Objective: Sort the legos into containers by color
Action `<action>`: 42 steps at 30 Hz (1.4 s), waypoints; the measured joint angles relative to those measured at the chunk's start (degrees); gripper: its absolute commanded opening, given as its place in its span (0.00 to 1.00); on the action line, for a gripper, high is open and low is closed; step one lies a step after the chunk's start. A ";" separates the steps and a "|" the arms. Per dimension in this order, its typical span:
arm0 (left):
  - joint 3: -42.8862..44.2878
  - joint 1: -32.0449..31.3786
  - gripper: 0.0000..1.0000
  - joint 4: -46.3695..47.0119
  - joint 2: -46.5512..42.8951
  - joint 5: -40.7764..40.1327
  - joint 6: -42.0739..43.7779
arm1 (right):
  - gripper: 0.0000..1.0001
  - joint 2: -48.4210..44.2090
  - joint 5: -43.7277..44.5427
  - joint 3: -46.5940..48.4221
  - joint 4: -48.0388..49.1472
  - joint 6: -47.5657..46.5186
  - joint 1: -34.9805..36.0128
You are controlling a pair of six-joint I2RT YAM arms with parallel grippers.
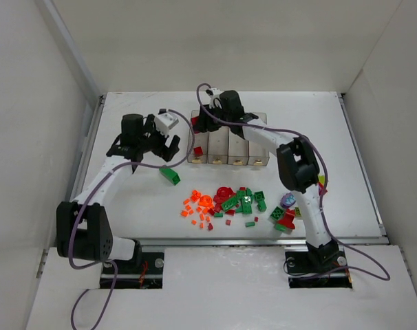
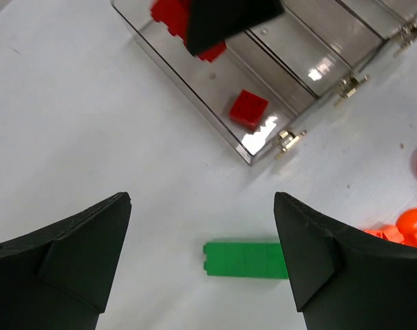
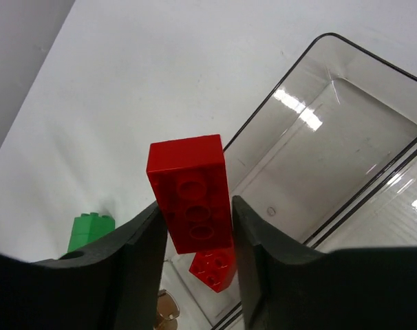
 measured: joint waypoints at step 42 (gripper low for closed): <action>-3.65 -16.70 0.51 -30.71 8.28 8.13 62.55 | 0.64 -36.50 -3.19 -41.48 -1.38 -8.94 -2.99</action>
